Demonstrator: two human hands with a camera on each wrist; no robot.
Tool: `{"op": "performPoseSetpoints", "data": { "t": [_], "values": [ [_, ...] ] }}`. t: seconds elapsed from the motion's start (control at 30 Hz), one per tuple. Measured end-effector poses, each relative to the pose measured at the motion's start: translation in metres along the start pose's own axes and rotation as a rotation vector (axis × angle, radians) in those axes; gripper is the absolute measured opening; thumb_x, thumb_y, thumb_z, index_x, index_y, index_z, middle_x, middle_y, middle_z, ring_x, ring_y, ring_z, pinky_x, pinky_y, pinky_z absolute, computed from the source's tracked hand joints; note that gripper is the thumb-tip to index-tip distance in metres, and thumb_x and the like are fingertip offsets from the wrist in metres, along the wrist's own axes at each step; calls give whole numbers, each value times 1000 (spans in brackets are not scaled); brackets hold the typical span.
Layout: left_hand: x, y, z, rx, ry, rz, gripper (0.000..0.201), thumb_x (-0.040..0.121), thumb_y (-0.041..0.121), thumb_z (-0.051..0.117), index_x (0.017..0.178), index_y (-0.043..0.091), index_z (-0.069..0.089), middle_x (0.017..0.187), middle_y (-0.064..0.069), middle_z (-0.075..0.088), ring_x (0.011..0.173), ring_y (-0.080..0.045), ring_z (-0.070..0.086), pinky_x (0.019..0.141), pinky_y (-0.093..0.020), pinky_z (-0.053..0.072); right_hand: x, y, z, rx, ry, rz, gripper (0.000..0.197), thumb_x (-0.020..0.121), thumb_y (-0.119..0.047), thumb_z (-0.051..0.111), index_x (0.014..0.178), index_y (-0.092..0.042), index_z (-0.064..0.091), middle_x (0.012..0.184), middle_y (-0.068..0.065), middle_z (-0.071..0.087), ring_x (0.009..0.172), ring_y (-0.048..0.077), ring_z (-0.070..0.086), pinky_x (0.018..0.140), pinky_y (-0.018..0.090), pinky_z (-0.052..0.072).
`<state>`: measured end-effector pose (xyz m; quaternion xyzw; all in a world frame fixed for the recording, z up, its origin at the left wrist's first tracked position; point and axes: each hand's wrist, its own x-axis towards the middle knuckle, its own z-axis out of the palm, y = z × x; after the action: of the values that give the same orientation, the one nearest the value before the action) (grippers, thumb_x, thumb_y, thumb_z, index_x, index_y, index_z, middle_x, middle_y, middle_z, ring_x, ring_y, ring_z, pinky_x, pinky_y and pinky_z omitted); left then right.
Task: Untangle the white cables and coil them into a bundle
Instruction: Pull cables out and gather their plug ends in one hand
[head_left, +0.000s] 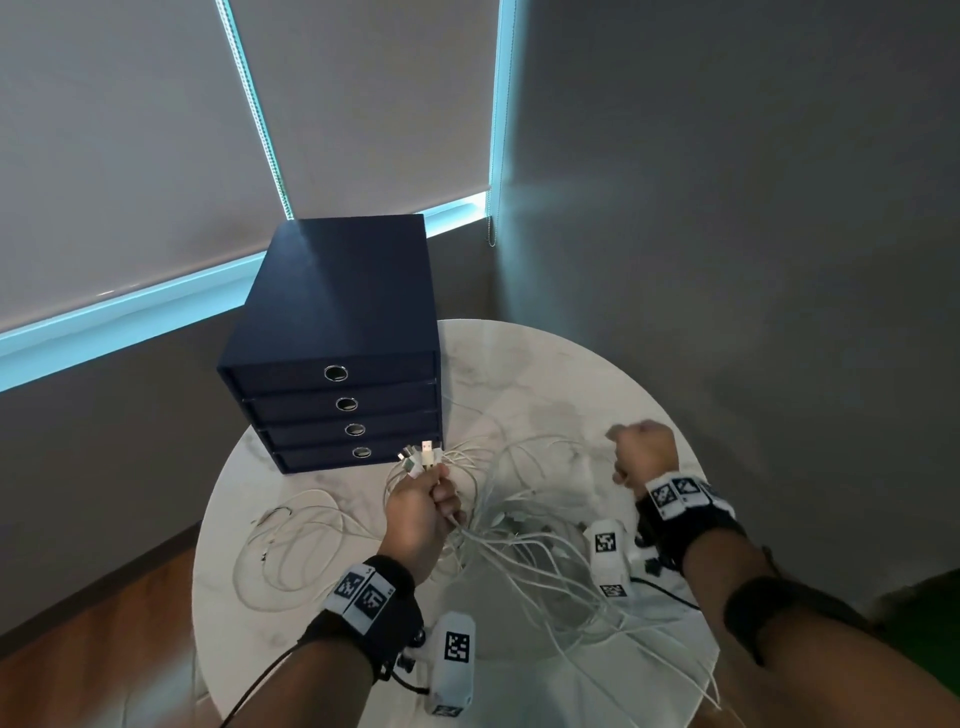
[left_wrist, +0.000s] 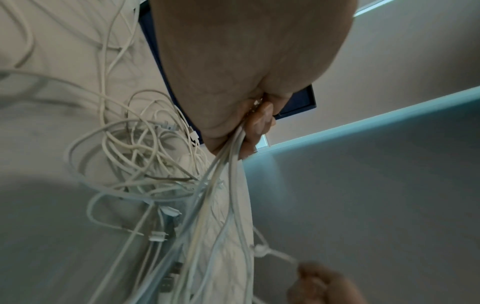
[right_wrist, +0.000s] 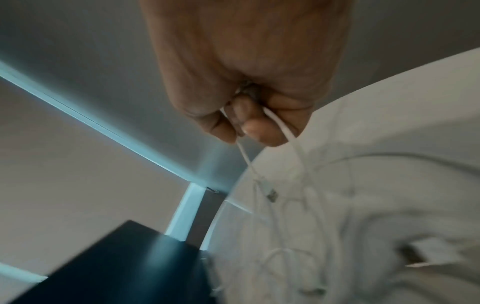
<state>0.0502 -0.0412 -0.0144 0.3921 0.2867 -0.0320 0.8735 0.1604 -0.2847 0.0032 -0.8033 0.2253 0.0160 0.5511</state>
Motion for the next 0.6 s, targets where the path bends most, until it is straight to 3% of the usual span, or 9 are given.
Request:
{"op": "performPoseSetpoints", "data": {
  "t": [0.1,0.2,0.27,0.37,0.43,0.5,0.6],
  "values": [
    [-1,1,9,-75,30,-60,28,100,11,41,74,16,48,50,6,32,42,-11,29,58,-30,26,-20,-41,16,140,-77,-136,14,84,-12,64,74,-9,55,53,7,50,42,21,44,45,30,40],
    [1,1,13,-128,18,-108,27,101,13,41,75,15,49,53,5,37,43,-12,34,59,-28,28,-56,-56,37,234,-179,-312,16,89,-12,64,77,-9,54,50,4,51,38,21,44,45,34,41],
    [1,1,15,-139,-16,-113,26,102,15,42,77,15,50,57,4,39,46,-12,38,59,-28,32,-80,-52,50,218,-281,-394,14,92,-16,63,82,-9,56,54,3,55,44,19,49,47,37,45],
    [-1,2,16,-134,-34,-87,24,103,16,42,81,14,52,63,2,40,53,-15,38,61,-28,34,-103,-34,68,104,-389,-433,13,92,-21,64,86,-10,59,68,8,63,56,18,56,53,38,50],
    [-1,2,16,-111,-22,-69,24,103,15,42,82,12,52,65,-1,41,54,-15,38,59,-28,34,-110,-22,77,74,-414,-427,11,89,-20,65,81,-15,59,68,2,65,56,12,58,54,31,49],
    [0,3,15,-71,-2,-50,22,103,13,42,86,7,55,71,-8,49,59,-19,46,61,-30,39,-117,-15,82,79,-460,-413,11,88,-19,66,81,-16,59,70,1,70,59,12,64,57,30,52],
    [-1,4,13,-37,10,-41,23,103,11,44,100,-3,62,90,-23,62,77,-31,63,74,-39,49,-124,-10,86,-18,-478,-481,10,85,-24,69,81,-17,62,76,1,71,70,15,69,68,35,57]
  ]
}}
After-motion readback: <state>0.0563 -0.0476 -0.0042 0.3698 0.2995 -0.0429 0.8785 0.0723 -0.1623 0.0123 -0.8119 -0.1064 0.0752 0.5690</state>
